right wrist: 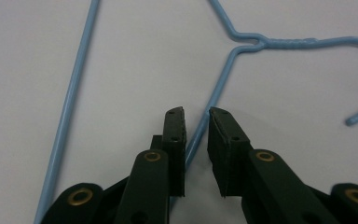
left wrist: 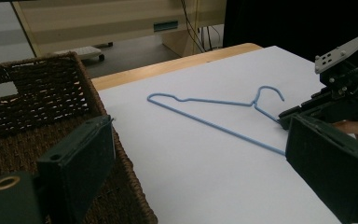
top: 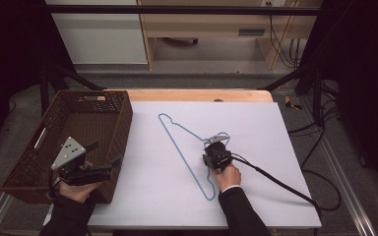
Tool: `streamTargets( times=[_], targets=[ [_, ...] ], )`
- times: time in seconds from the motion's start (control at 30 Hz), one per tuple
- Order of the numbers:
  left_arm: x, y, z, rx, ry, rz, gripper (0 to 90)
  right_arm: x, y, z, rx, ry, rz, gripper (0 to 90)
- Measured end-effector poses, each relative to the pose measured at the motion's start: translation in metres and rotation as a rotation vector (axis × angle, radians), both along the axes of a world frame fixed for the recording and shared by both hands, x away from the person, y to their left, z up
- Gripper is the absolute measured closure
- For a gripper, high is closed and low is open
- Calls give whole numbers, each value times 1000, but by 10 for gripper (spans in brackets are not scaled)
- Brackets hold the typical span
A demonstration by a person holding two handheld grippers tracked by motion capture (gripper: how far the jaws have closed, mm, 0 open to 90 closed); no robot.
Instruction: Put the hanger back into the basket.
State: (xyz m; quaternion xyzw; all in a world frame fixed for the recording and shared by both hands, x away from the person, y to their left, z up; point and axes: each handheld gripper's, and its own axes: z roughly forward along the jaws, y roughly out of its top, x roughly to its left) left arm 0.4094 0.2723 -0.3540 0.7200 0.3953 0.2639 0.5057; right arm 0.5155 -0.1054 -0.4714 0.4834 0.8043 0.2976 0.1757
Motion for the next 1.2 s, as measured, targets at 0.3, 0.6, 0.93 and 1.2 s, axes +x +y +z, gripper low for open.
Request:
streamTargets(
  times=[0.3,0.6,0.93,1.2],
  targets=[
    [0,-2,0,1,5,-1,81,0,1,0,20,17,-47,841],
    [0,-5,0,5,10,-4,86,1,0,1,42,32,-76,858],
    [-2,-8,1,7,6,-8,91,0,-1,3,38,32,-102,874],
    [-2,-9,0,8,7,-12,91,0,0,2,24,23,-76,871]
  ],
)
